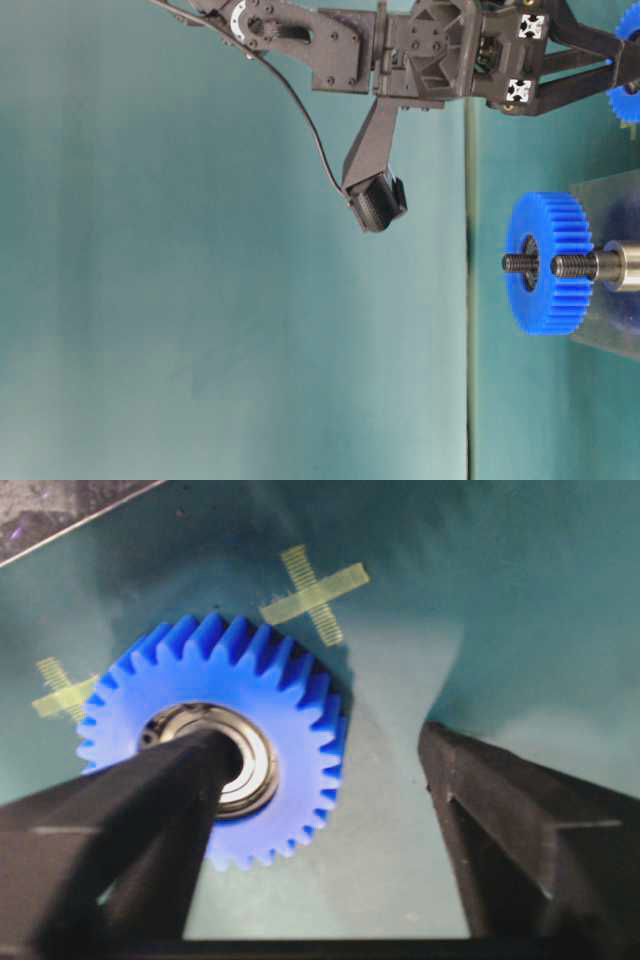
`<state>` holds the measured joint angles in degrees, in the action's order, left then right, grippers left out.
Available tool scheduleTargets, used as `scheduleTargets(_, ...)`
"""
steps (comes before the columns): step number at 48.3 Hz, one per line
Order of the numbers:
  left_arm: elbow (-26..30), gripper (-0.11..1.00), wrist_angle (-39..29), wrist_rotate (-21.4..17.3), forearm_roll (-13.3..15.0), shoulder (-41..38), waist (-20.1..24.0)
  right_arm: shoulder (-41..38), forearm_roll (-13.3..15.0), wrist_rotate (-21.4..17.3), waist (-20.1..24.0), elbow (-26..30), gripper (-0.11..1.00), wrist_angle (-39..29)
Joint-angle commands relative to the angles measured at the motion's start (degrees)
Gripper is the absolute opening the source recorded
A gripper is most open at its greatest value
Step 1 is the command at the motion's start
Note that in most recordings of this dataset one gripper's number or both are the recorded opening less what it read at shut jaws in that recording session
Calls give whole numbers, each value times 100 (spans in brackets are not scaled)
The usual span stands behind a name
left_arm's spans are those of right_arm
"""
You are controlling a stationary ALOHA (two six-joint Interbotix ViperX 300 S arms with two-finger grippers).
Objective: Fit the small gear onto the shaft.
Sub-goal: 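Lift the gear and carry it over the empty shaft on the plate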
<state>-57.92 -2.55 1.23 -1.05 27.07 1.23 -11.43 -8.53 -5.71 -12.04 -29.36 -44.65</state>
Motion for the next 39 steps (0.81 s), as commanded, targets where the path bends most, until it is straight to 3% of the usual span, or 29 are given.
scheduleTargets(1,141,0,53,0,-9,26,-9,123,26,18,53,97,67,-114)
scheduleTargets(5,141,0,53,0,-18,26,-9,149,26,18,88,167,43,-158)
scheduleTargets(7,141,0,53,0,-18,26,-9,176,26,9,97,193,36,-158)
scheduleTargets(17,141,0,53,9,-18,35,-9,404,-9,-9,211,404,36,-352)
scheduleTargets(27,141,0,53,9,-18,26,-9,677,-70,-44,369,1143,36,-1020)
scheduleTargets(39,141,0,53,9,-18,18,-9,360,-70,-44,615,2057,36,-1178)
